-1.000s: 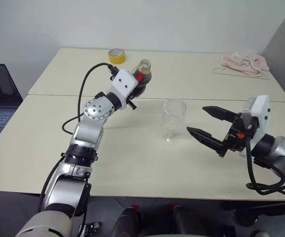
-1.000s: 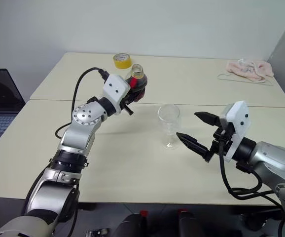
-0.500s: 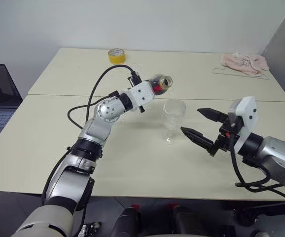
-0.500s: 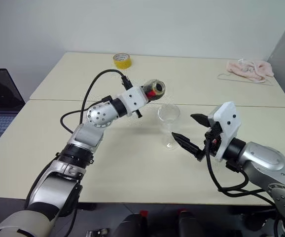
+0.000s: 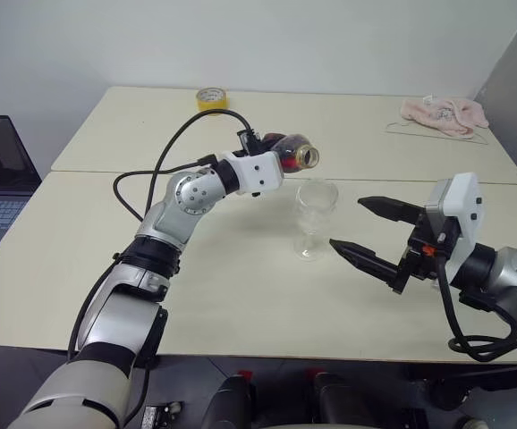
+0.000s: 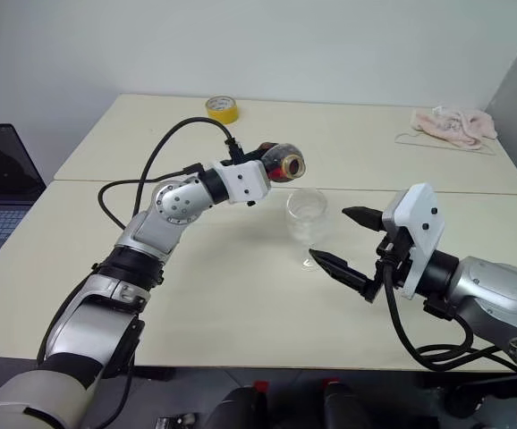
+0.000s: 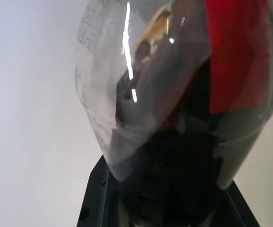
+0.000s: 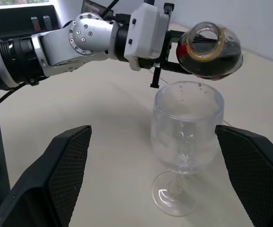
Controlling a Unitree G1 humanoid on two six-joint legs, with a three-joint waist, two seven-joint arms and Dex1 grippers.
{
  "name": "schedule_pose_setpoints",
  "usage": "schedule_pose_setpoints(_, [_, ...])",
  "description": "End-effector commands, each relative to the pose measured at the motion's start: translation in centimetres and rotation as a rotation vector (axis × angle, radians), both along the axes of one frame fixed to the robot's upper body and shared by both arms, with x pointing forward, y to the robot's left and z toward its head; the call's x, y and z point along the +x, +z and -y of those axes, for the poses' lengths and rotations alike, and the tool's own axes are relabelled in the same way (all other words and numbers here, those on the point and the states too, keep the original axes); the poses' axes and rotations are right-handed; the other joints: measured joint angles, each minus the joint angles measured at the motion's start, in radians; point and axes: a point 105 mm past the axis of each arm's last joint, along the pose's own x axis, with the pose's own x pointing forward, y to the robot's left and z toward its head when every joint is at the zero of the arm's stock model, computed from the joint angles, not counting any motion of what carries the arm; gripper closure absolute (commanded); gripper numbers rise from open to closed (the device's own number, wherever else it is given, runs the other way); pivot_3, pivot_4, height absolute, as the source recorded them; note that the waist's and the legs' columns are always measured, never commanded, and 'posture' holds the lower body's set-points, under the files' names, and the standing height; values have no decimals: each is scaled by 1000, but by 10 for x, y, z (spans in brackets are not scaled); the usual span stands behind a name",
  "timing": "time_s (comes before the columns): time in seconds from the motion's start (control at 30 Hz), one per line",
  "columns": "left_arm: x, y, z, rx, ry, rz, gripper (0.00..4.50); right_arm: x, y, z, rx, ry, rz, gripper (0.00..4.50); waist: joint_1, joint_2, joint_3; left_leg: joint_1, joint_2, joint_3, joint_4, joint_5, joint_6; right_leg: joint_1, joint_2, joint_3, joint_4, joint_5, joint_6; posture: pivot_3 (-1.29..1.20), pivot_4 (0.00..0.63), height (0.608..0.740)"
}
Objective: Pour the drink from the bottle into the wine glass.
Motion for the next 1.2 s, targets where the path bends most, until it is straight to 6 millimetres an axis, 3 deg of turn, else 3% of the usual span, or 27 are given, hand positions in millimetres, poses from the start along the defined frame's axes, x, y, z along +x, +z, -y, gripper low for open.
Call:
schedule_pose_setpoints(0.03, [-2, 27, 1, -1, -17, 118, 3706, -4, 13, -3, 6, 15, 57, 0, 0, 0, 0, 0, 0, 0, 0, 0, 0, 0, 0, 0, 0, 0, 0, 0, 150, 740])
schedule_pose_setpoints(1.2, [-9, 38, 5, 94, -61, 315, 3708, 9, 5, -5, -19, -43, 51, 0, 0, 0, 0, -1, 0, 0, 0, 0, 0, 0, 0, 0, 0, 0, 0, 0, 150, 740])
